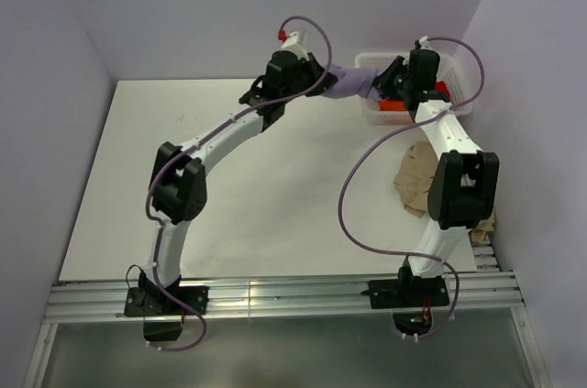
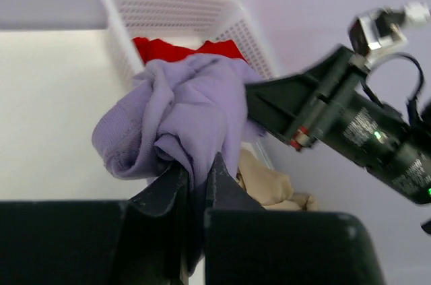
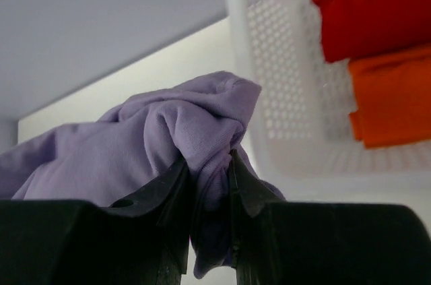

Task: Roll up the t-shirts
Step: Place the rolled tshirt into the container

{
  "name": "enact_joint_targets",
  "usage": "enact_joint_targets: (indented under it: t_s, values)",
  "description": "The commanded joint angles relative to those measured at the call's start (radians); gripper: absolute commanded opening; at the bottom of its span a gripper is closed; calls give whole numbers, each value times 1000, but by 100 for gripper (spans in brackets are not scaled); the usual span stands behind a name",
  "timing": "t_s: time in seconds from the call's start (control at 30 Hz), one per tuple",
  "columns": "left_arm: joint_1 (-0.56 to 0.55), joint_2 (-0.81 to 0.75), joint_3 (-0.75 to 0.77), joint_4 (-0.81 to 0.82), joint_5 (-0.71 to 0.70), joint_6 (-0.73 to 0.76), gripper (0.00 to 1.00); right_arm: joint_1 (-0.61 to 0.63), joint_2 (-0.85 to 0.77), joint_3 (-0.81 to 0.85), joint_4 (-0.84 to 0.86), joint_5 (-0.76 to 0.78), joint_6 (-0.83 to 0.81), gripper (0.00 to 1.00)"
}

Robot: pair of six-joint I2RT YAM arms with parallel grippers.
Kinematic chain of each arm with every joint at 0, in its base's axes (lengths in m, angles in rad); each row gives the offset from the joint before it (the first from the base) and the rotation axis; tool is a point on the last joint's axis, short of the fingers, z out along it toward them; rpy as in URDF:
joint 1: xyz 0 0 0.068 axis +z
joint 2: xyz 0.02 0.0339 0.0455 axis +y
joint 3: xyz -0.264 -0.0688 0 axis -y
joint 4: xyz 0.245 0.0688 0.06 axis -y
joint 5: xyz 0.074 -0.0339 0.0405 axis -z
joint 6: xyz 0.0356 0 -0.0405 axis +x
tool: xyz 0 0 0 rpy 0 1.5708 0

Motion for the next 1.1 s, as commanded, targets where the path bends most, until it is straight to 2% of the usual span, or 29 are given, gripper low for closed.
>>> enact_joint_targets:
  t_s: [0.0,0.13,0.3,0.4,0.57,0.7,0.87,0.97,1.07]
  values:
    - [-66,130,238,2,74,126,0,-22,90,114,52,127,13,0]
    - [-73,300,425,-27,120,113,0,-31,262,267,-43,186,-21,0]
    - [-74,333,359,59,129,99,0,-33,411,381,-175,177,-51,0]
    - [-74,311,322,62,123,99,0,-22,443,354,-219,88,-68,0]
    - [-61,149,164,59,51,104,0,18,305,150,-114,-4,-76,0]
    - [-10,19,1,18,34,67,0,104,238,47,-114,-83,-82,0]
    - [56,-193,-199,-8,0,73,0,226,109,-123,-43,-107,-47,0]
    - [113,-303,-372,2,48,29,0,312,52,-156,-51,-93,-50,0]
    - [128,-377,-435,-14,42,32,0,310,11,-153,-58,-130,-36,0]
